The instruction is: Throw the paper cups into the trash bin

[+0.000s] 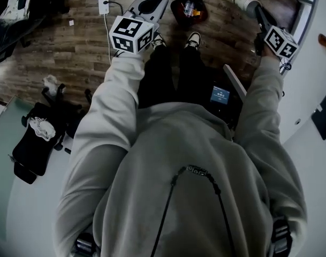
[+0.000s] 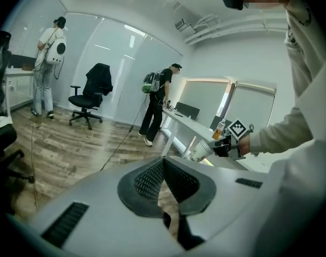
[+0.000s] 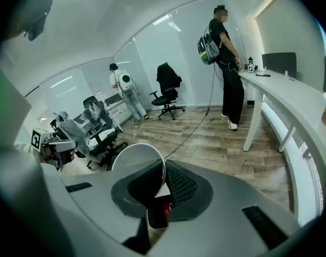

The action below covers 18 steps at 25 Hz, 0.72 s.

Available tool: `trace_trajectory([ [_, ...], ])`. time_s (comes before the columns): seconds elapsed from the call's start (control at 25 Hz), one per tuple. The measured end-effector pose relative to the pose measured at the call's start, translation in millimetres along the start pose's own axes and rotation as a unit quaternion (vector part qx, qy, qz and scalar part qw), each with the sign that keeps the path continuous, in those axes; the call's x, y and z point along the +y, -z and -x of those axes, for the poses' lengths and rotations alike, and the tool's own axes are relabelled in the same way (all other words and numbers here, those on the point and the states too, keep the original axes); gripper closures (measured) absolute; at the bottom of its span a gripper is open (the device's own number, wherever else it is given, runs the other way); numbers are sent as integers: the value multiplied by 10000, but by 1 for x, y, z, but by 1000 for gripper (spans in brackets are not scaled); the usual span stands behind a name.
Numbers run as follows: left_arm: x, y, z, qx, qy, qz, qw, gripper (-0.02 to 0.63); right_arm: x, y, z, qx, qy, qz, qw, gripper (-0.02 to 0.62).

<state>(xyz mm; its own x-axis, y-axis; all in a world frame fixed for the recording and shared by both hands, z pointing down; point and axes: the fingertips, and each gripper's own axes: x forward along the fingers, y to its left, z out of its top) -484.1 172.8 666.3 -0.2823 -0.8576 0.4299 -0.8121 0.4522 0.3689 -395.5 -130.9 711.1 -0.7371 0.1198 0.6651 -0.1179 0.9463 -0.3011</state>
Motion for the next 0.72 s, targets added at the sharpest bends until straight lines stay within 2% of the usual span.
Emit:
trace_trajectory([
  [0.24, 8, 30, -10, 13, -92, 93, 9999, 603, 41, 63, -39, 770, -535, 608, 9937, 557],
  [0.4, 14, 70, -17, 270, -213, 214, 9992, 603, 58, 103, -70, 1159, -774, 808, 9869, 557],
  [0.6, 26, 109, -20, 312, -323, 449, 9980, 603, 69, 154, -117, 1637, -837, 1312, 9742, 557],
  [0.72, 36, 139, -28, 380, -361, 521, 9973, 603, 66, 197, -145, 1923, -855, 1484, 9663, 557],
])
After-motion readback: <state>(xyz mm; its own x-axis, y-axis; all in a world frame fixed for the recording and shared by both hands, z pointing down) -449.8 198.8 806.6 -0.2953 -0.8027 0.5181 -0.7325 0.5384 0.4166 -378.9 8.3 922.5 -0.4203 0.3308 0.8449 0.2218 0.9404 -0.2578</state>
